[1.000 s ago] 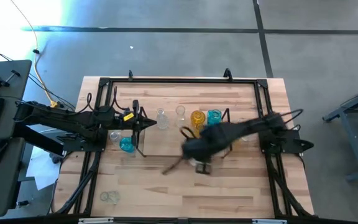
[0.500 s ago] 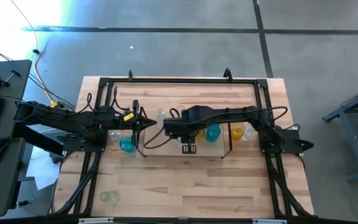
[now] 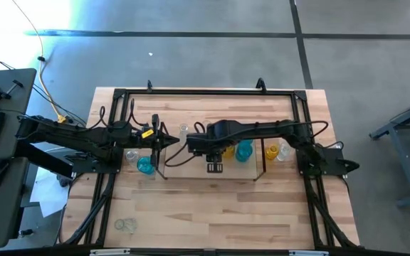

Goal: Sort vases onto shelf
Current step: Put the transparent vase on the shelf aligned with the other transparent vase

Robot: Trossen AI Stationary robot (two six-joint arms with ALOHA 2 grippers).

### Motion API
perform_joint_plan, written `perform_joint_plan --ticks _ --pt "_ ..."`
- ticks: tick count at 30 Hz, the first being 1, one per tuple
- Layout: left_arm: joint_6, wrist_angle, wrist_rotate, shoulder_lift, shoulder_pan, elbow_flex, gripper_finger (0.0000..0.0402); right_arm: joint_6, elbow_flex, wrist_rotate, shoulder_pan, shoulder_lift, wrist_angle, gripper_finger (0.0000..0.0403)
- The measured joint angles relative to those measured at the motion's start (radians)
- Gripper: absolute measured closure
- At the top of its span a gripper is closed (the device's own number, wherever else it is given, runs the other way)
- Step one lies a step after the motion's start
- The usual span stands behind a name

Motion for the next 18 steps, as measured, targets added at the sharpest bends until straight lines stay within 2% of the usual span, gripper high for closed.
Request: perform_joint_plan --ticks 4,10,14,18 --pt "0.000 0.000 0.000 0.000 0.000 0.000 0.0401 0.004 0.038 0.056 0.003 0.004 0.006 0.0228" --pt "0.000 -0.001 0.000 0.000 0.000 0.000 0.0402 0.013 0.171 0.073 0.024 0.004 -0.043 0.0194" --pt "0.000 -0.002 0.000 0.000 0.000 0.000 0.0401 0.097 0.138 0.087 0.072 -0.046 -0.058 0.0205" --pt "0.000 -0.002 0.000 0.000 0.000 0.000 0.0402 0.162 0.085 0.117 0.137 -0.055 -0.060 0.0255"
